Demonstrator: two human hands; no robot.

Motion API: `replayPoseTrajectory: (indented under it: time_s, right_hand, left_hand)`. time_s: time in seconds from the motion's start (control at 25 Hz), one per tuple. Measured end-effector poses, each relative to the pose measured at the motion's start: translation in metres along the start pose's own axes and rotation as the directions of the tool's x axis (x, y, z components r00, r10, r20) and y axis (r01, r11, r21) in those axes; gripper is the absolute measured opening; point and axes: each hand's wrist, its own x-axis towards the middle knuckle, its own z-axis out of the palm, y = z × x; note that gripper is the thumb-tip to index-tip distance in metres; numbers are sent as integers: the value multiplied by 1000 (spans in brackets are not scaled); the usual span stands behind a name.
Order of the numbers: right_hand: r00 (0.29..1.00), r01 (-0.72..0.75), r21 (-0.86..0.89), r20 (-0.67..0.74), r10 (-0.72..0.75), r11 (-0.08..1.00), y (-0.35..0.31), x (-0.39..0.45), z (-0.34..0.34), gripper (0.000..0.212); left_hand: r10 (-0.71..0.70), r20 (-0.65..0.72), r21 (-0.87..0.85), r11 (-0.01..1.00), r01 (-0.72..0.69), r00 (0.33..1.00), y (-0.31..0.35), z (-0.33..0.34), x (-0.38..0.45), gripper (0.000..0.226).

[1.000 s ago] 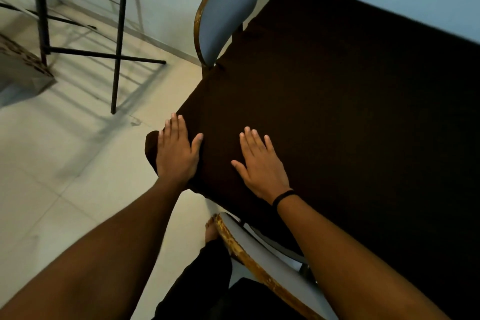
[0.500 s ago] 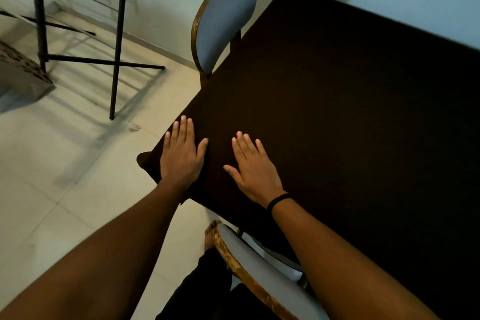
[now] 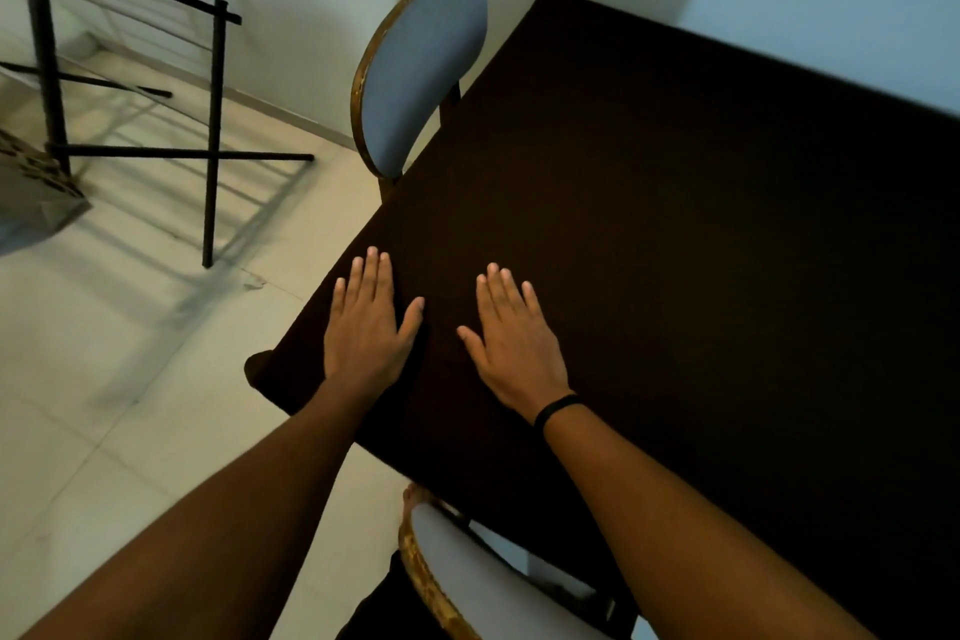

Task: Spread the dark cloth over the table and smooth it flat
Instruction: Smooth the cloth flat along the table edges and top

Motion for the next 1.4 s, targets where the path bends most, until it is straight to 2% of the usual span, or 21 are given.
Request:
replayPoseTrajectory:
  time_s: [0.16, 0.24, 0.32, 0.44, 0.52, 0.6, 0.72, 0.84, 0.92, 1.12, 1.28, 1.4]
  right_hand:
    - [994, -37, 119, -101, 50, 992, 30, 35, -19, 63]
    - [991, -88, 85, -93, 96, 992, 53, 57, -30, 63]
    - [994, -88, 32, -67, 90, 996, 64, 66, -32, 64]
    - [987, -46, 56, -148, 54, 997, 67, 75, -27, 60]
    - [966, -95, 89, -231, 114, 991, 83, 95, -34, 59]
    - [945, -184, 118, -251, 209, 976, 115, 123, -44, 60]
    - [943, -268, 89, -180, 280, 959, 171, 164, -58, 69]
    - [942, -293, 88, -142, 303, 952, 198, 189, -58, 76]
    - [939, -294, 61, -168, 300, 954, 204, 202, -52, 80]
    - [934, -304, 37, -186, 305, 952, 207, 208, -50, 82]
    - [949, -278, 77, -131, 286, 958, 195, 198, -54, 80]
    - [931, -282, 159, -191, 310, 946, 196, 176, -57, 76]
  left_hand:
    - [124, -23, -60, 990, -125, 992, 39, -4, 40, 68]
    - [175, 21, -65, 983, -174, 984, 52, -4, 59, 69]
    - [169, 31, -34, 985, -168, 985, 52, 0, 70, 67]
    - [140, -144, -53, 987, -149, 980, 53, 1, 90, 60]
    - [169, -180, -72, 980, -184, 969, 66, 2, 118, 59]
    - [194, -138, -94, 974, -208, 971, 86, 4, 155, 65]
    - [243, -80, -56, 967, -248, 967, 115, 11, 219, 74]
    - [260, -30, 2, 966, -260, 965, 132, 20, 269, 79]
    - [237, -10, 37, 971, -236, 971, 132, 26, 291, 85]
    - [244, 5, 79, 967, -243, 970, 129, 25, 302, 90]
    - [225, 54, 65, 971, -229, 973, 129, 15, 293, 89]
    - [245, -45, 44, 969, -243, 968, 134, 8, 280, 88]
